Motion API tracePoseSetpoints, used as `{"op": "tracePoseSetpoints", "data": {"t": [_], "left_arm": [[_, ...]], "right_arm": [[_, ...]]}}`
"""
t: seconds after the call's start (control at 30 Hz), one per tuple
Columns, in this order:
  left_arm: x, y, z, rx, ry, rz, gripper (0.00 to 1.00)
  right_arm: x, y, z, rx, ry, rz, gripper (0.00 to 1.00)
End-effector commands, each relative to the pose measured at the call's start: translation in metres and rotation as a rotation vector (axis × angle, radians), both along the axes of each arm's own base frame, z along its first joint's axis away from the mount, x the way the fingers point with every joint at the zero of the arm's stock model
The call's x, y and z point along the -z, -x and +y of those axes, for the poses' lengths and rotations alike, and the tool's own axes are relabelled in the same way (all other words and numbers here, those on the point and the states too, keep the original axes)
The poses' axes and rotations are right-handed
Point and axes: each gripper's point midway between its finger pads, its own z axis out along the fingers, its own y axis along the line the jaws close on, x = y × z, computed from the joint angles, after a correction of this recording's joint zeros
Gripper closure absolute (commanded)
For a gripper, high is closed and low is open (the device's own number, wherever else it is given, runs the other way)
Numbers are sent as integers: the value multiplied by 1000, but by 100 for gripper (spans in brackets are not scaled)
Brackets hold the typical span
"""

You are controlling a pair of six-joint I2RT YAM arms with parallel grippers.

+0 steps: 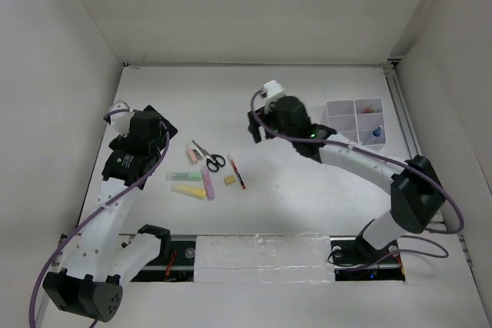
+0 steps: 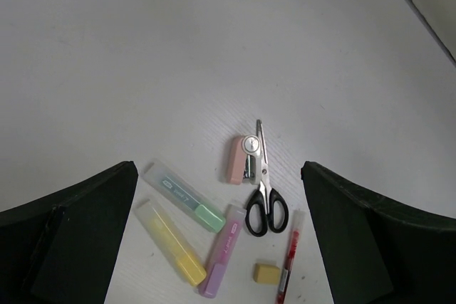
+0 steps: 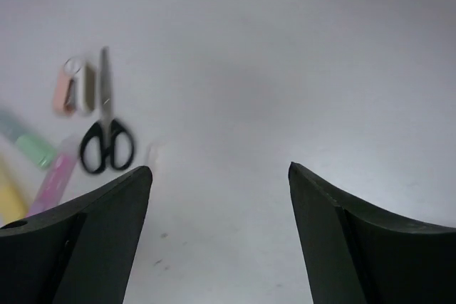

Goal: Sort the stationery into containers
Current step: Pick up the pen from the center of the board.

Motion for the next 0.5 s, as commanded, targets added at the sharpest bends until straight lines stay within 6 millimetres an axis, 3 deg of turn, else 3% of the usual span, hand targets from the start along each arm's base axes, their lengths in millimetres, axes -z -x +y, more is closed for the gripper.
{"op": "tracePoseSetpoints", "data": {"t": [0.0, 0.07, 0.2, 0.33, 0.47], "left_arm": [[-15, 3, 11, -87, 7, -36, 0], [-22, 4, 12, -82, 7, -60, 0], [-24, 8, 19, -110, -16, -65, 0], [-28, 11, 20, -104, -14, -90, 0], [-29, 10, 18, -91, -15, -94, 0]], "right_arm": [[14, 33, 51, -138, 62, 66, 17], [31, 49, 77, -195, 81, 107, 27], [72, 52, 107, -166, 204, 181, 29], [95, 51, 118, -151, 242, 210, 31], [116, 50, 116, -108, 315, 259, 33]]}}
